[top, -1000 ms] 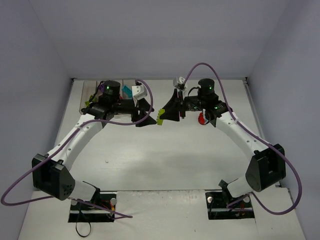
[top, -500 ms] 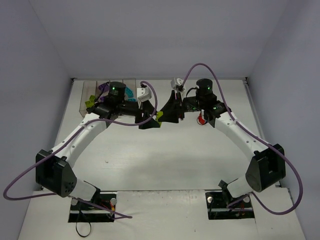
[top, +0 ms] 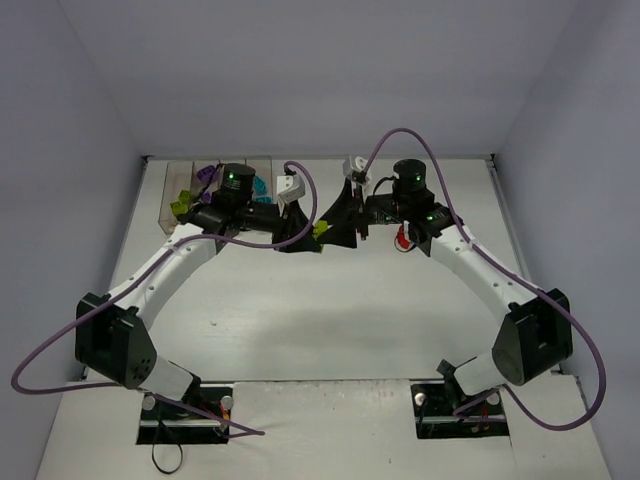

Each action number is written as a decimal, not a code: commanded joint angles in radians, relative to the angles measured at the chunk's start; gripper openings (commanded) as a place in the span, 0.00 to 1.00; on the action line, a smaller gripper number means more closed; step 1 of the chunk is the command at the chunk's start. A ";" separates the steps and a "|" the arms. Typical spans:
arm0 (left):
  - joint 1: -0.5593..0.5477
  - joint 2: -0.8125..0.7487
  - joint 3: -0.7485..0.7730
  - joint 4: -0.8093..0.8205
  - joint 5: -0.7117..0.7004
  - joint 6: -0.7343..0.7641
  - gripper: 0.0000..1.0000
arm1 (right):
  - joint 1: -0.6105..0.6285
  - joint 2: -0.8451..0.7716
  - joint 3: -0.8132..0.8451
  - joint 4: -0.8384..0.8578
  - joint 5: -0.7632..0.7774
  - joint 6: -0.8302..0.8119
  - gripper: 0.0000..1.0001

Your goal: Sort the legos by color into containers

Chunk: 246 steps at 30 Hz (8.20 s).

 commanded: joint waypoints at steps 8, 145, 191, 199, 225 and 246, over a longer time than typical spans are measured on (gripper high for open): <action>0.067 0.017 0.042 -0.036 -0.098 0.043 0.00 | -0.086 -0.127 -0.060 0.075 0.225 0.003 0.82; -0.063 0.073 0.035 0.321 -0.492 -0.984 0.70 | 0.089 -0.257 -0.307 0.328 0.789 0.065 0.00; -0.083 -0.030 0.187 -0.321 -0.224 0.477 0.09 | 0.081 -0.222 -0.132 -0.153 0.421 -0.265 0.68; -0.083 0.019 0.247 -0.417 -0.142 0.568 0.09 | 0.083 -0.170 -0.078 -0.178 0.346 -0.303 0.66; -0.082 0.033 0.224 -0.360 -0.170 0.529 0.14 | 0.075 -0.168 -0.081 -0.195 0.335 -0.313 0.00; 0.252 0.054 0.104 0.050 -0.629 0.087 0.17 | -0.032 -0.233 -0.199 -0.175 0.507 -0.172 0.00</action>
